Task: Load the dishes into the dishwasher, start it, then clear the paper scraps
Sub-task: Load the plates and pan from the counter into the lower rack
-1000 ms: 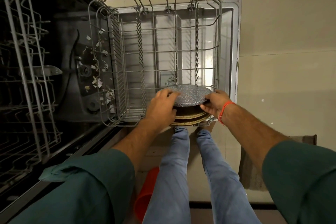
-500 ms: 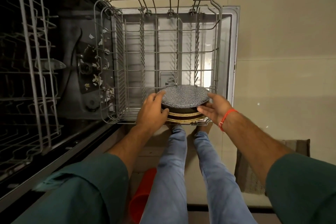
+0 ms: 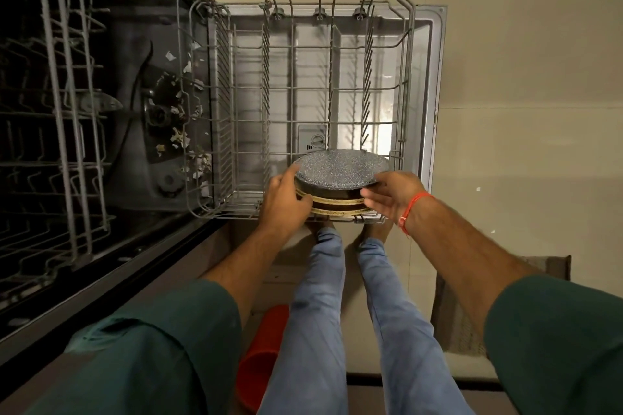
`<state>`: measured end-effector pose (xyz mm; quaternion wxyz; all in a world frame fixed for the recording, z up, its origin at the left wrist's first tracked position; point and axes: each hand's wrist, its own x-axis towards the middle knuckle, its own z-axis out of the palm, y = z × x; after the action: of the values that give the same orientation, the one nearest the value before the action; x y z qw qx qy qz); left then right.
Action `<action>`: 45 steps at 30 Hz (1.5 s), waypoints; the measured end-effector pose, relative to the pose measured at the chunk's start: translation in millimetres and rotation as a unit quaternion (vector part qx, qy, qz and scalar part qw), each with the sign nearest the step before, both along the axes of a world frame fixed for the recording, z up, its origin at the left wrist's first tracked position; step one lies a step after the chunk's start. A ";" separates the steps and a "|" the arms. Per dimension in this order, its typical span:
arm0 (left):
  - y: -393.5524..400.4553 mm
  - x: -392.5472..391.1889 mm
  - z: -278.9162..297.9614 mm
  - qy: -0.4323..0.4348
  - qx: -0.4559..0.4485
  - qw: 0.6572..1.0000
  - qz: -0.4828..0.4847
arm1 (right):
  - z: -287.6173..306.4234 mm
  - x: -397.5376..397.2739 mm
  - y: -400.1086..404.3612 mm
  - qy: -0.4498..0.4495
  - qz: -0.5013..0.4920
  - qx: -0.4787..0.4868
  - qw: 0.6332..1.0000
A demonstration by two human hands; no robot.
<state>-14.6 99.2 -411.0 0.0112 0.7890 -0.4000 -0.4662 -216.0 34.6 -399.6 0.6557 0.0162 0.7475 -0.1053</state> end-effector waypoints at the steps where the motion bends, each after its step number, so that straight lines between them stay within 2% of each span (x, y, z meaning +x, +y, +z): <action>1: 0.2 0.3 0.3 -0.002 -0.010 1.000 -0.004 | -2.3 -1.1 -0.2 0.006 -0.009 -0.014 1.000; 5: -2.9 1.0 2.5 0.001 -0.034 0.999 -0.037 | 2.1 -1.9 -6.4 0.003 -0.042 -0.051 0.998; 10: -19.5 -2.2 -1.5 -0.004 -0.027 0.999 -0.040 | -1.1 -0.3 -4.5 -0.024 0.012 -0.066 0.997; 11: -22.4 -2.0 -4.2 -0.005 -0.022 0.999 -0.031 | -2.9 1.0 -3.8 -0.014 0.047 -0.082 0.995; 13: -26.2 -0.8 -8.5 -0.012 -0.006 1.000 -0.020 | -8.3 1.2 -2.3 0.047 0.205 -0.130 0.969; 15: -28.9 1.3 -10.9 -0.019 -0.002 1.000 -0.009 | -12.1 -0.7 1.7 0.113 0.371 -0.180 0.904; 17: -31.0 3.9 -9.8 -0.013 -0.018 1.000 0.017 | -13.1 -2.9 5.6 0.155 0.431 -0.215 0.863; 20: -33.1 6.7 -4.7 -0.007 -0.032 0.999 0.036 | -9.0 -4.0 5.9 0.199 0.422 -0.256 0.847; 25: -30.1 5.4 0.6 -0.011 -0.042 0.999 -0.015 | 5.0 1.1 3.4 0.202 0.386 -0.300 0.849; 31: -34.6 -1.5 14.7 -0.054 -0.131 0.990 -0.007 | 21.0 -6.9 2.1 0.203 0.368 -0.333 0.844; 35: -41.7 -4.7 23.7 -0.056 -0.170 0.984 0.003 | 32.3 -11.6 0.1 0.182 0.336 -0.346 0.857; 39: -48.8 -3.9 21.4 -0.056 -0.161 0.985 0.000 | 25.9 -14.5 -3.4 0.176 0.331 -0.339 0.863; 45: -54.4 -7.0 4.9 -0.063 -0.122 0.990 -0.026 | -2.3 -20.2 -10.6 0.185 0.396 -0.315 0.843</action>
<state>-21.5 44.8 -406.0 0.0697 0.7987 -0.4744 -0.3635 -236.2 24.0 -401.9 0.4612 -0.5081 0.7242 -0.0676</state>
